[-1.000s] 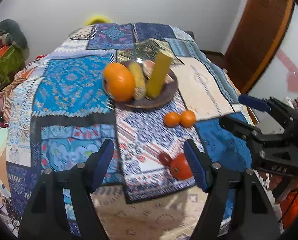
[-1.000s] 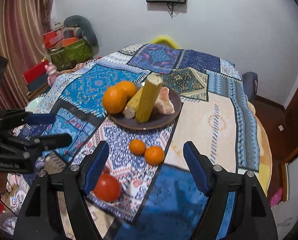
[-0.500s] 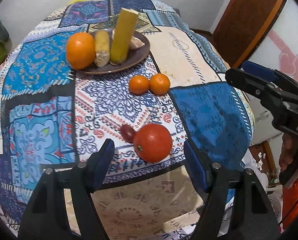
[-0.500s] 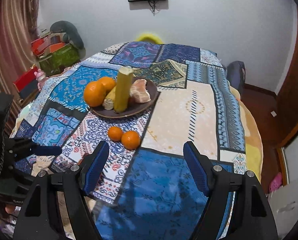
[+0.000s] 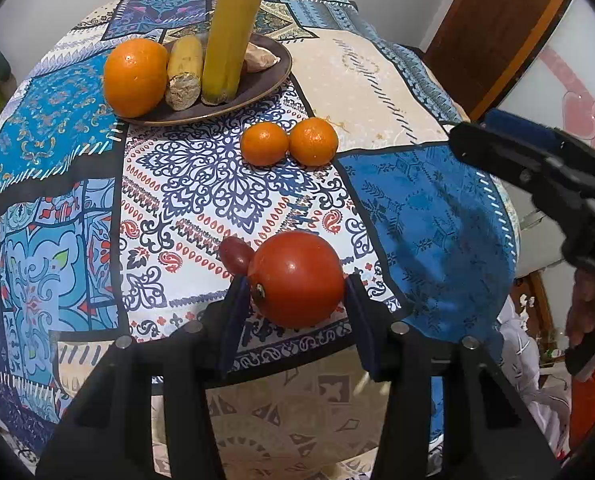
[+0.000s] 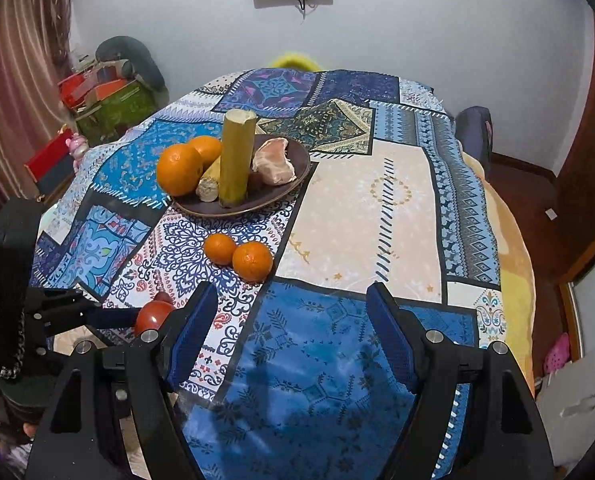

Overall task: Organize fruits
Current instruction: 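Grasp the red tomato with the left tool and lift it, then grasp a small mandarin with the right tool while the left holds the tomato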

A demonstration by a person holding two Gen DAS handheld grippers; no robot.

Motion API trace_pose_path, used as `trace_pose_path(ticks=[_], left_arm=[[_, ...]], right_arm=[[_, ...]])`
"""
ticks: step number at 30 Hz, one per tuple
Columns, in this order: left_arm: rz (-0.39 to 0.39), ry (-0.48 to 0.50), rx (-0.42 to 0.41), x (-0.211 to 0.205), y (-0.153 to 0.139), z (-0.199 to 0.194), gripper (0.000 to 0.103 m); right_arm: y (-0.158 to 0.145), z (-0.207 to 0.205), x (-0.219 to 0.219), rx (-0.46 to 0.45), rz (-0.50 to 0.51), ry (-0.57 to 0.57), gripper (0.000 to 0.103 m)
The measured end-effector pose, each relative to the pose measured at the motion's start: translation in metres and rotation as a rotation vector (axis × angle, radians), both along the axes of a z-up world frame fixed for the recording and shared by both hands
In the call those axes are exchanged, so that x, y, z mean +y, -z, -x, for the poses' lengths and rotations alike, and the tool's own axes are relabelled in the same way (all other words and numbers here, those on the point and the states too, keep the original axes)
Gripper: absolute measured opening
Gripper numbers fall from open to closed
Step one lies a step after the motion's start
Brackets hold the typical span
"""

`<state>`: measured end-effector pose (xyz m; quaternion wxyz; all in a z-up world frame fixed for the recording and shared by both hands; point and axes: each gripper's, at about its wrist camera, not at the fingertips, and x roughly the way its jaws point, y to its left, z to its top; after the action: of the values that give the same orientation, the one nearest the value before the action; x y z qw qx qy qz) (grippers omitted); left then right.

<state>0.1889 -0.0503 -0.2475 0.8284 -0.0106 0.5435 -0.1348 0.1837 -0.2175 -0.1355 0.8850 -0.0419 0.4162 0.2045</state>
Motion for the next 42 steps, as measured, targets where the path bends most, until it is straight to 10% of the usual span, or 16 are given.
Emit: trace_pose_path(ticks=[21, 36, 42], left_arm=[[0.001, -0.183, -0.145, 0.085, -0.042, -0.029, 0.047], [0.012, -0.187, -0.122, 0.091, -0.027, -0.045, 0.047], [0.015, -0.179, -0.151, 0.087, -0.040, -0.049, 0.047]], right_arm=[[0.037, -0.036, 0.040, 0.068, 0.018, -0.071, 0.073], [0.065, -0.061, 0.057, 0.144, 0.002, -0.133, 0.035], [0.055, -0.058, 0.054, 0.122, 0.004, -0.130, 0.035]])
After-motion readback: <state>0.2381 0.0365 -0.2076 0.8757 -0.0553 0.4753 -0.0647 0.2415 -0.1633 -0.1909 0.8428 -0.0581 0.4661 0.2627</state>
